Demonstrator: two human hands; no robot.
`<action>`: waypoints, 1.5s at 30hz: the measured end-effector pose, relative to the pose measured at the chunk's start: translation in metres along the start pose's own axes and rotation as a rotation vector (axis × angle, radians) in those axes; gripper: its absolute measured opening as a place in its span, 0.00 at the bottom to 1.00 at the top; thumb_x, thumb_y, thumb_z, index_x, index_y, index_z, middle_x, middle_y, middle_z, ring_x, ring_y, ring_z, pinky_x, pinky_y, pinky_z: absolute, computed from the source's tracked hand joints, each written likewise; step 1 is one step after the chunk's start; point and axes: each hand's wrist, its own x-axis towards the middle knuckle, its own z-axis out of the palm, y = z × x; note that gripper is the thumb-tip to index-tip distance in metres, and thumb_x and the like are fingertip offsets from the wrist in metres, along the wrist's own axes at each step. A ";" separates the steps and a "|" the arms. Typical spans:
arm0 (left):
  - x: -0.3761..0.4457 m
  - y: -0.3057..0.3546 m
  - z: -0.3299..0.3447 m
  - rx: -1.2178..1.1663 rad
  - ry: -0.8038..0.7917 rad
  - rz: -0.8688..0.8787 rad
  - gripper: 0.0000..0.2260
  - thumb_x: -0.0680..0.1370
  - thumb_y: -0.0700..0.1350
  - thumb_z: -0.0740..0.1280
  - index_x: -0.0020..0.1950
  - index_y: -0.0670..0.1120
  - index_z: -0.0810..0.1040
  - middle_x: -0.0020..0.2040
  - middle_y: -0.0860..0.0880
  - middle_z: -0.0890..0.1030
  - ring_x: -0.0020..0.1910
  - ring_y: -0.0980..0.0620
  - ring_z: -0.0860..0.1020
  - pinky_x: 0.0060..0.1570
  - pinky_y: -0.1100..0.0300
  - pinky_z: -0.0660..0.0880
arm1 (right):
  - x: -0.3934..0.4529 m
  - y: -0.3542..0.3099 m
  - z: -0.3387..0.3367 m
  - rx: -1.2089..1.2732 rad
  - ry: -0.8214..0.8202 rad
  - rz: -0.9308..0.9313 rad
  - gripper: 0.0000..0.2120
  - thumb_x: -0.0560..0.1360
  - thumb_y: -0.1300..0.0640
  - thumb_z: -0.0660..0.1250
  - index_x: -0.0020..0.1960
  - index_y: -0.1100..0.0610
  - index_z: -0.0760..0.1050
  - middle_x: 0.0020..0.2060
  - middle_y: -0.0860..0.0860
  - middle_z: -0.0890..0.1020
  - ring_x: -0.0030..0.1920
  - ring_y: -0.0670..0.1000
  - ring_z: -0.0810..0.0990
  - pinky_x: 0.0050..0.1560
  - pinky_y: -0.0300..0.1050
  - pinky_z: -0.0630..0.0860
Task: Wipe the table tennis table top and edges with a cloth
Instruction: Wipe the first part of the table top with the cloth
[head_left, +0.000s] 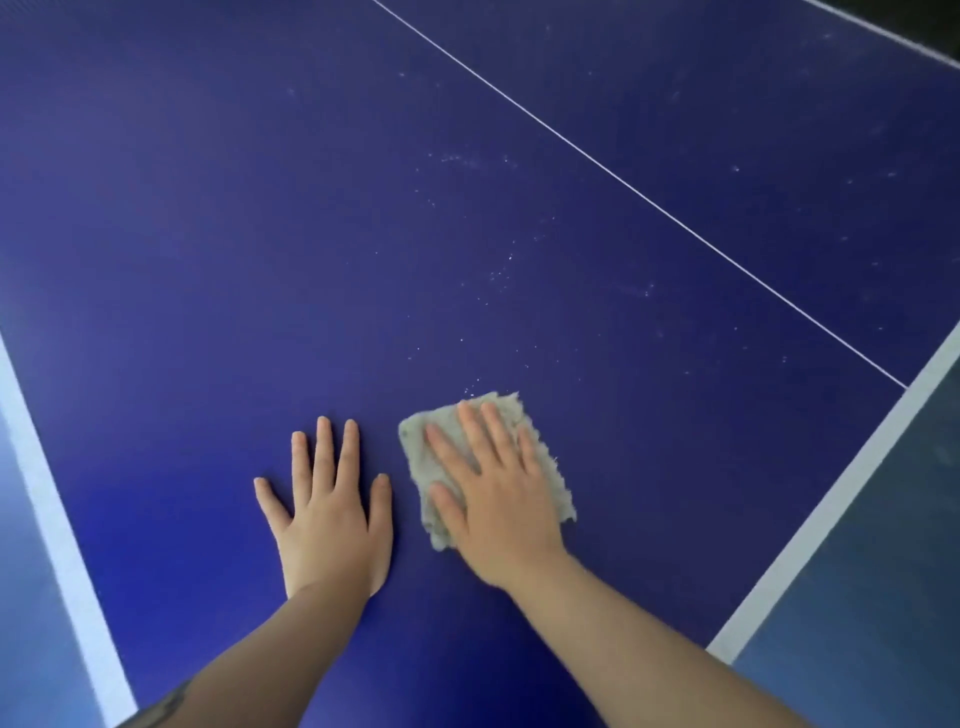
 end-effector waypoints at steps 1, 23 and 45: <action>0.001 0.001 0.001 0.001 -0.005 0.005 0.28 0.82 0.56 0.47 0.80 0.54 0.43 0.79 0.55 0.41 0.78 0.54 0.36 0.74 0.41 0.37 | 0.011 0.016 -0.001 -0.008 -0.015 0.083 0.28 0.81 0.39 0.40 0.80 0.44 0.48 0.81 0.51 0.51 0.80 0.53 0.44 0.77 0.56 0.43; 0.154 -0.109 -0.043 0.015 -0.091 0.524 0.27 0.82 0.58 0.45 0.79 0.55 0.40 0.79 0.56 0.41 0.78 0.55 0.37 0.77 0.51 0.38 | 0.022 -0.110 0.017 0.040 0.008 0.675 0.29 0.83 0.41 0.35 0.81 0.48 0.52 0.79 0.56 0.56 0.79 0.57 0.51 0.75 0.57 0.49; 0.191 -0.070 -0.034 0.047 -0.069 0.544 0.27 0.81 0.57 0.39 0.79 0.53 0.37 0.80 0.53 0.40 0.78 0.50 0.36 0.75 0.43 0.39 | 0.102 -0.025 -0.006 -0.016 -0.106 0.866 0.27 0.81 0.42 0.35 0.79 0.42 0.33 0.80 0.50 0.37 0.78 0.52 0.33 0.78 0.56 0.36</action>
